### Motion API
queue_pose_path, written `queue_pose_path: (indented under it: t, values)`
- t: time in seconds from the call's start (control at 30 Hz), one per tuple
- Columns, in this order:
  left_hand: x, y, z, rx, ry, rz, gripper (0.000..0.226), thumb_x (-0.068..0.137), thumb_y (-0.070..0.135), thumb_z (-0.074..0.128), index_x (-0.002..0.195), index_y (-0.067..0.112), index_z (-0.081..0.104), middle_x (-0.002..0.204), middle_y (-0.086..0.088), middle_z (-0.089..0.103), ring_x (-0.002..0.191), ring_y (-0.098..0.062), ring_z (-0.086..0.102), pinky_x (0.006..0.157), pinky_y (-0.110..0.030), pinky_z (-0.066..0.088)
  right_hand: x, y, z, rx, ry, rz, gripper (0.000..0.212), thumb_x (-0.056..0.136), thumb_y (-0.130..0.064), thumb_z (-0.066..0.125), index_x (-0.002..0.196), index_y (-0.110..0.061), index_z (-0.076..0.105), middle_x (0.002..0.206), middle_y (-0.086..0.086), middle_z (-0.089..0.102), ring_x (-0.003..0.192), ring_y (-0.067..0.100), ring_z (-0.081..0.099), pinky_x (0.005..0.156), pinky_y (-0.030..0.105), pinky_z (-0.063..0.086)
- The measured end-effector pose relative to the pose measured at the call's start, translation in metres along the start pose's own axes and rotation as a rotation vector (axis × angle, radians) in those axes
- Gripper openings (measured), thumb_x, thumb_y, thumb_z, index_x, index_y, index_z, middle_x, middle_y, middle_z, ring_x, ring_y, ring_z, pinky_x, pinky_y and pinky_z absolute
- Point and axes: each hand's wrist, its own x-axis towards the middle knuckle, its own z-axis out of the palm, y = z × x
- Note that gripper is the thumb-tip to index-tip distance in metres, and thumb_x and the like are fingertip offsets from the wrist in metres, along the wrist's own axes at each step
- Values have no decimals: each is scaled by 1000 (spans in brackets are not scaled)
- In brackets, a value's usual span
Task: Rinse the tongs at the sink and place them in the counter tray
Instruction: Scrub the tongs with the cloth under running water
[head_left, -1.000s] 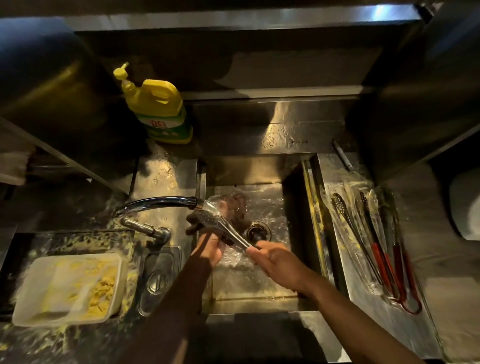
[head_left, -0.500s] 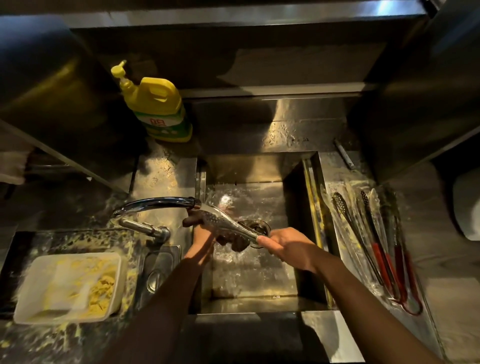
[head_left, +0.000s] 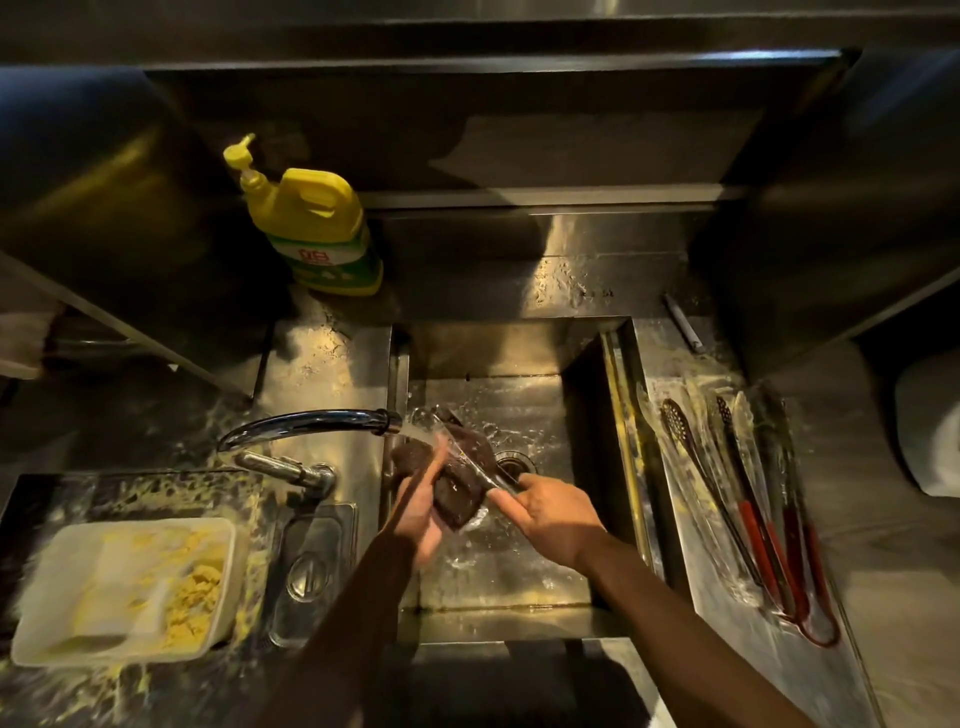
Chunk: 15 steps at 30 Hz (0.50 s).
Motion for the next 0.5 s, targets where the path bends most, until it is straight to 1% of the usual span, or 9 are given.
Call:
queue_pose_path:
  t: [0.07,0.13,0.17,0.23,0.3,0.4,0.43,0.47,0.5]
  values:
    - [-4,0,1,-13,-1,-43,38,95,42,56,110,11,68,112,-19,72,103,-32,68,93,-49,51,1,3,1,32,-32,-2,71,95,-70,32,64,-15,63,80,0,54,72,16,55,73,41,49]
    - [-4,7,-4,-265,17,-64,28,86,31,61,102,9,69,108,-19,70,99,-34,65,98,-52,46,-3,17,0,137,-52,46,67,91,-74,38,71,-16,64,77,2,60,70,18,58,73,42,51]
    - [-1,11,-10,-392,25,-65,29,80,24,62,103,8,68,107,-19,69,98,-34,63,100,-52,44,-7,23,-1,192,-61,77,64,89,-75,42,77,-17,65,73,2,61,67,18,59,72,42,52]
    - [-1,13,-16,-456,-20,-83,27,82,16,59,106,6,64,104,-18,68,95,-30,65,93,-48,51,-10,27,-2,248,-79,109,62,87,-76,45,76,-18,64,68,-2,60,63,15,58,70,41,52]
    - [-2,5,-17,-311,-77,-88,19,93,17,56,106,6,65,105,-15,69,94,-25,68,88,-42,56,-8,22,1,249,-79,81,66,88,-75,44,64,-15,59,70,-2,56,64,17,57,72,43,50]
    - [-2,5,-12,10,-28,-11,32,94,27,62,119,7,62,126,-18,65,113,-26,63,106,-48,44,-7,11,3,241,-86,14,71,91,-73,42,58,-12,56,70,-3,50,64,15,53,74,45,47]
    - [-1,9,-12,73,3,6,43,91,30,66,123,1,60,127,-22,63,110,-25,65,109,-51,40,-7,12,2,243,-94,8,70,92,-71,43,62,-10,58,69,-4,49,62,13,51,71,43,46]
    - [0,14,-13,123,37,23,56,87,31,71,126,-6,56,127,-28,60,100,-23,67,110,-53,39,-7,14,0,244,-106,14,69,92,-70,45,68,-7,61,67,-5,49,60,11,50,67,40,45]
    - [2,17,-14,150,64,39,65,85,31,74,129,-10,51,127,-33,54,88,-20,68,105,-56,41,-6,17,-3,245,-116,28,69,92,-70,46,73,-6,64,66,-6,50,59,9,49,64,36,44]
